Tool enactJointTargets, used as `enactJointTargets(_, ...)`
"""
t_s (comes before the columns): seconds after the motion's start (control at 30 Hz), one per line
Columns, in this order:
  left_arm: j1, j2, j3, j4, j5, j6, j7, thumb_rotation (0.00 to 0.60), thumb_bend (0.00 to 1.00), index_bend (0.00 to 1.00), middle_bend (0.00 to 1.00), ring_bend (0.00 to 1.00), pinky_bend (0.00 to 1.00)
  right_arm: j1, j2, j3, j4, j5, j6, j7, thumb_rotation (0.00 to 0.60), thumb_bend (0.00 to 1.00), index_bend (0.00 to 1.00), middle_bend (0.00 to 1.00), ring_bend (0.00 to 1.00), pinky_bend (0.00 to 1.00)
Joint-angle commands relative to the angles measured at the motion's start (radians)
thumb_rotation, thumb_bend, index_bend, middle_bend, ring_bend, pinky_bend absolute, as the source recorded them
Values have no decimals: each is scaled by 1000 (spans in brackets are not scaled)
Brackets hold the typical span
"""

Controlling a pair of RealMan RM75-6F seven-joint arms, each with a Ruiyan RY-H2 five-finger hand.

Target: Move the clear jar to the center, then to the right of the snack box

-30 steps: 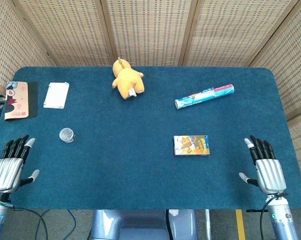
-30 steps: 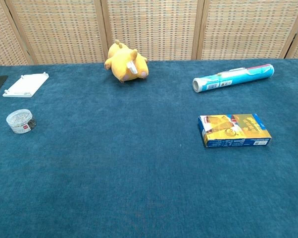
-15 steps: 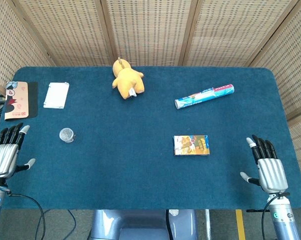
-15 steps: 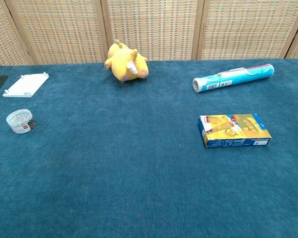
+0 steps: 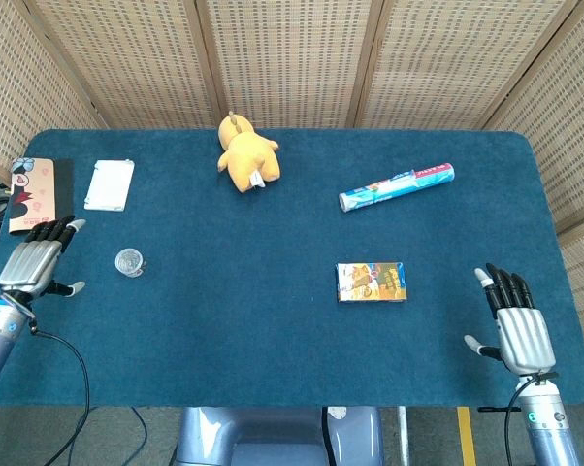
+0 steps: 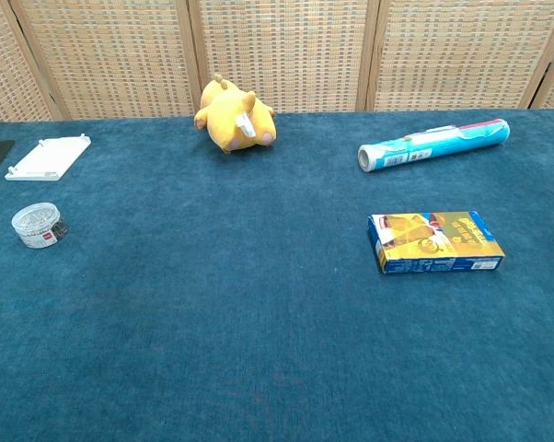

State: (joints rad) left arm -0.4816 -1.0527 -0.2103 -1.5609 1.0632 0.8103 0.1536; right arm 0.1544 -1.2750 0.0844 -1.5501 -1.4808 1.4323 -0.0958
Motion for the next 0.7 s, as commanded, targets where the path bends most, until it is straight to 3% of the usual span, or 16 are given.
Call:
enactJointTargets(0.03,-74,-26,10,74,-68,-92,16,600,227,77,0,0,0,1,0,1,1,-1,1,4,600,0,0,0,0,0)
enactJointTargets(0.4,-177,-140,75,183,-199,-186,113,600,229,188,0,0,0,3,4,2,2,7,-8,14,600,0,0,0,0,0)
enactJointTargets(0.7,-214,-203,110,253,-255,-184,140,600,228,190,0,0,0,4,7,4,1,13,-13,24,600,0,0,0,0,0)
